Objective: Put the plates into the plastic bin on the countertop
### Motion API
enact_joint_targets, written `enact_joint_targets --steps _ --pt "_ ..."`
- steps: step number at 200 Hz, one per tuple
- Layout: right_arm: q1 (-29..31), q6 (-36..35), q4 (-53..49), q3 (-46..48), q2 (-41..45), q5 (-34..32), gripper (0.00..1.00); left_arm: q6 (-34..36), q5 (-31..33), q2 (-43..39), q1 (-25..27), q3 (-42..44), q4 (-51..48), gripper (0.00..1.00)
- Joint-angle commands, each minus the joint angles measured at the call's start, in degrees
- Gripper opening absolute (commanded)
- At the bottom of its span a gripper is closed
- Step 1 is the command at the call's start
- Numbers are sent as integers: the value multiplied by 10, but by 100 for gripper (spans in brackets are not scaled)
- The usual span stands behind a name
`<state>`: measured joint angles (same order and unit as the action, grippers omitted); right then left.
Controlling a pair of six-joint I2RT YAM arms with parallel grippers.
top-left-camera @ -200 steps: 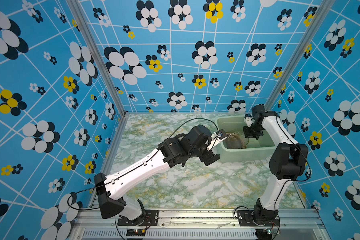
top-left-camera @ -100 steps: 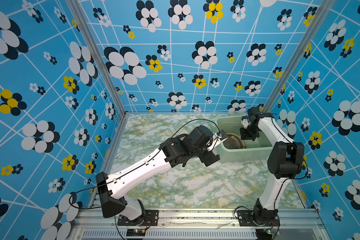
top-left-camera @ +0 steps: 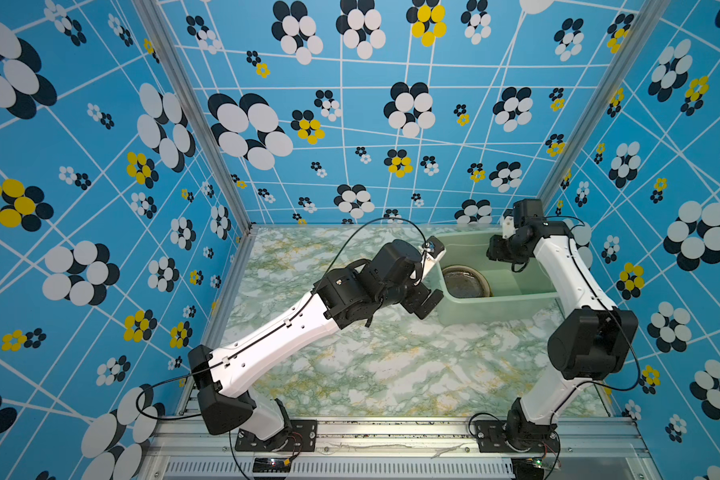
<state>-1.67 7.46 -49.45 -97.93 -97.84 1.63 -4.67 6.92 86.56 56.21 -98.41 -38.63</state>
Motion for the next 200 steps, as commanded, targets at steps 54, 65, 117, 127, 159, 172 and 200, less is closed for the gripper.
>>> enact_joint_targets --steps 54,65,117,127,159,172,200 --pt "-2 122 88 122 168 35 51 -358 -97 17 -105 25 38 98" --pt "-3 125 108 161 202 18 51 -367 -102 20 -113 33 48 96" --pt "-8 145 82 198 299 -62 53 -384 -99 154 -111 -116 -60 93" --pt "-8 161 87 206 315 -61 53 -395 -94 183 -107 -142 -72 92" --pt "-8 198 94 213 343 -56 52 -407 -91 276 -88 -232 -99 89" --pt "-8 207 95 212 345 -48 52 -406 -89 316 -81 -282 -122 88" --pt "-8 212 94 209 345 -36 52 -391 -79 394 -66 -386 -171 85"
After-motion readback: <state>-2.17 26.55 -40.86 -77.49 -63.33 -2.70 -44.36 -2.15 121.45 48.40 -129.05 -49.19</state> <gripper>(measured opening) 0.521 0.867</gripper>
